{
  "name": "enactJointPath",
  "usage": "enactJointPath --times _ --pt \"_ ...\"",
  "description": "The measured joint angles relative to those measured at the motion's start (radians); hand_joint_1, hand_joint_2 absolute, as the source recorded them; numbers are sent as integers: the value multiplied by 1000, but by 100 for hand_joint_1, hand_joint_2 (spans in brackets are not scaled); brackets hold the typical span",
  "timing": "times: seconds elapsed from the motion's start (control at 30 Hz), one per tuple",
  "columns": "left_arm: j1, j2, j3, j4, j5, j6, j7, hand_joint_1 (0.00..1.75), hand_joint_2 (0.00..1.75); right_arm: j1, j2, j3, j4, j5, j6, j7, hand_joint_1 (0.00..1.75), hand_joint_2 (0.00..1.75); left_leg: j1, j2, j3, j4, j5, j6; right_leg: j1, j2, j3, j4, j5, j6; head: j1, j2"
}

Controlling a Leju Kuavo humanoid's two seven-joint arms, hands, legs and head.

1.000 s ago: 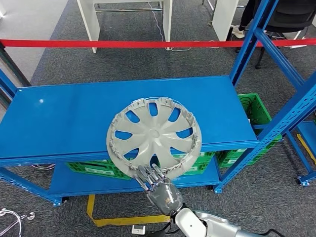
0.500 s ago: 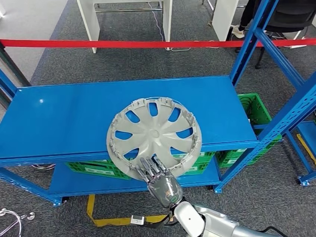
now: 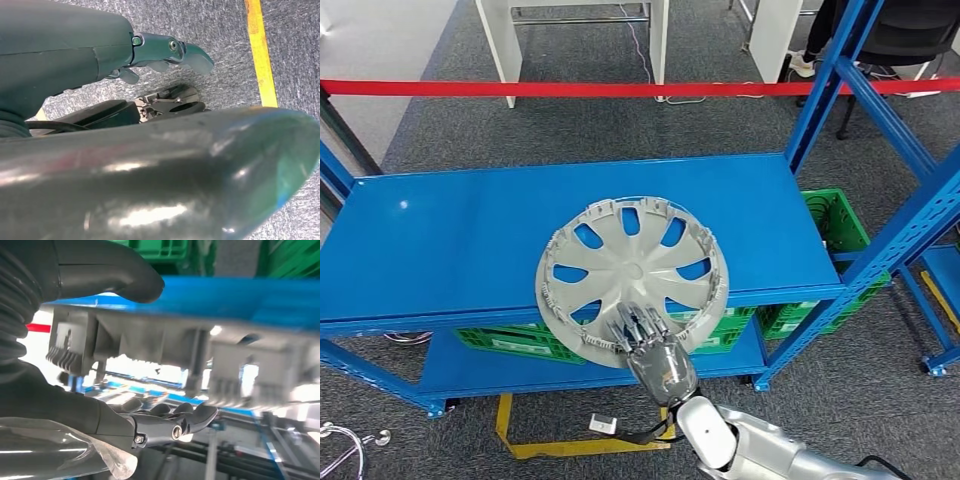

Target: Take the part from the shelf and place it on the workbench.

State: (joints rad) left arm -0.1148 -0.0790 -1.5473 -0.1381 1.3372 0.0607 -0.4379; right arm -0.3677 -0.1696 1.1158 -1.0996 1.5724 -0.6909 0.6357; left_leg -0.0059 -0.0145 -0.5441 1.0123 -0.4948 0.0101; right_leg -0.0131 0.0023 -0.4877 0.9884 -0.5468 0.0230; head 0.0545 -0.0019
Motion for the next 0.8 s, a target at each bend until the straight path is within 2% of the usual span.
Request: enactJointPath --times 0.1,0.27,0.3,0.4,0.43,0.6,0.8 --pt "0 0 0 0 -1 0 0 0 0 -10 0 1 -2 0 0 22 0 175 0 0 0 0 0 0 0 0 0 0 0 0 0 0" --pt "-1 0 0 0 -6 0 0 0 0 -10 0 -10 -2 0 0 -7 0 175 0 0 0 0 0 0 0 0 0 0 0 0 0 0" --pt "-1 0 0 0 -8 0 1 0 0 -10 0 -15 -2 0 0 -11 27 175 0 0 0 0 0 0 0 0 0 0 0 0 0 0" --pt "-1 0 0 0 -11 0 2 0 0 -8 -1 -33 -2 0 0 -27 158 175 0 0 0 0 0 0 0 0 0 0 0 0 0 0" --pt "-1 0 0 0 -12 0 2 0 0 -6 -1 -42 -2 -1 0 -35 175 175 0 0 0 0 0 0 0 0 0 0 0 0 0 0" --pt "-1 0 0 0 -15 1 3 0 0 3 -6 -79 -24 -1 0 -50 175 175 0 0 0 0 0 0 0 0 0 0 0 0 0 0" --pt "-1 0 0 0 -9 2 3 0 0 -2 -26 -80 -101 -1 0 0 175 175 0 0 0 0 0 0 0 0 0 0 0 0 0 0"
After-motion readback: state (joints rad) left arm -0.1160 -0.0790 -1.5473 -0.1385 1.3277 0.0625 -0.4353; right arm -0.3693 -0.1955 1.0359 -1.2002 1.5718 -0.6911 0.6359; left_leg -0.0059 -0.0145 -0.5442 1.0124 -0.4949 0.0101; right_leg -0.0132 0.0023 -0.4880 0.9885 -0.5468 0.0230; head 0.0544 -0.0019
